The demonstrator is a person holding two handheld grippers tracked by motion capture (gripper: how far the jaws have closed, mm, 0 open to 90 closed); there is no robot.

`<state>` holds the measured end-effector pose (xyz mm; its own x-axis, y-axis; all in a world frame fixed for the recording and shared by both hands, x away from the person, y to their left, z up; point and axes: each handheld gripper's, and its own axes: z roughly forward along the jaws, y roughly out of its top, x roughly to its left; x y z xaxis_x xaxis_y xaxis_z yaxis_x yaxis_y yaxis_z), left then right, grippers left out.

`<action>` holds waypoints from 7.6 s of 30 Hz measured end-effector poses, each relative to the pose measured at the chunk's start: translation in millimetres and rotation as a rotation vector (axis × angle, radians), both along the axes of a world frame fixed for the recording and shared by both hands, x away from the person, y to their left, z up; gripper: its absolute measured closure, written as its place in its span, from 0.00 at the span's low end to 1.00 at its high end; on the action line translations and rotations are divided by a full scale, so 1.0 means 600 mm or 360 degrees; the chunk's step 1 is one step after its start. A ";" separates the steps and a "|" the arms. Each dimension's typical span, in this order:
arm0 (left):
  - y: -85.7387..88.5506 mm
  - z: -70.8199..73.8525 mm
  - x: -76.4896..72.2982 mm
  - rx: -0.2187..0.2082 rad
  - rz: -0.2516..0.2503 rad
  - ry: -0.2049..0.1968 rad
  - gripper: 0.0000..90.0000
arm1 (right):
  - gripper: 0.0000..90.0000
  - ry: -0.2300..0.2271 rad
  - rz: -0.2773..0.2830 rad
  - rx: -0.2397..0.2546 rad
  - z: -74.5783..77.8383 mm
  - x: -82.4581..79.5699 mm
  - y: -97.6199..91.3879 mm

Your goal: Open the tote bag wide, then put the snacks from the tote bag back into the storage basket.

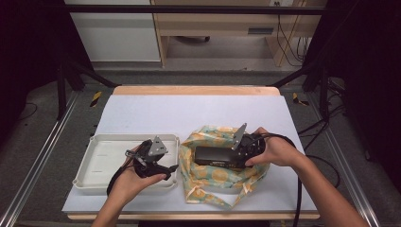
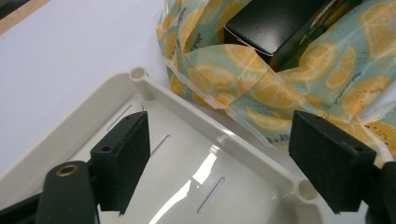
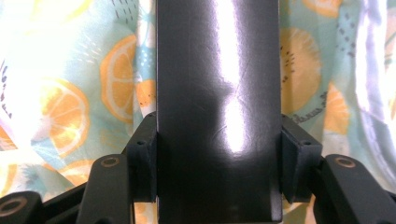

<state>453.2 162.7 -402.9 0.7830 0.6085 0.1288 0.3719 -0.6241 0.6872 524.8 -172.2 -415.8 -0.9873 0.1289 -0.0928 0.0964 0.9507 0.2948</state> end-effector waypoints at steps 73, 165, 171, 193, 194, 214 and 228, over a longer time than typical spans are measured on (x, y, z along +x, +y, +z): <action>-0.090 0.119 0.041 0.0598 -0.0478 0.0002 0.08 | 0.48 -0.0217 -0.0024 0.0190 0.128 -0.048 -0.043; -0.170 0.095 0.086 0.1008 -0.0978 0.0295 0.47 | 0.48 -0.0101 0.0111 0.0171 0.136 -0.059 0.068; -0.171 0.092 0.086 0.1017 -0.0973 0.0271 0.48 | 0.47 -0.0121 0.0112 0.0162 0.133 -0.058 0.066; -0.111 0.118 0.095 0.1002 -0.0854 0.0276 0.48 | 0.08 -0.0332 -0.0297 0.0586 0.147 -0.085 -0.029; -0.104 0.121 0.096 0.1004 -0.0840 0.0276 0.48 | 0.08 -0.0350 -0.0354 0.0602 0.144 -0.087 -0.036; 0.016 0.155 0.109 0.1000 -0.0699 0.0250 0.48 | 0.10 -0.0560 -0.1331 0.1013 0.008 -0.175 -0.164; 0.053 0.150 0.119 0.1004 -0.0725 0.0226 0.48 | 0.09 -0.0650 -0.1583 0.1152 -0.043 -0.182 -0.216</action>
<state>524.4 194.3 -312.9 0.9724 0.0694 0.2226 0.0438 -0.9920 0.1181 415.4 -301.9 -441.7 -0.3561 0.9338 0.0361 0.4467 0.1361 0.8843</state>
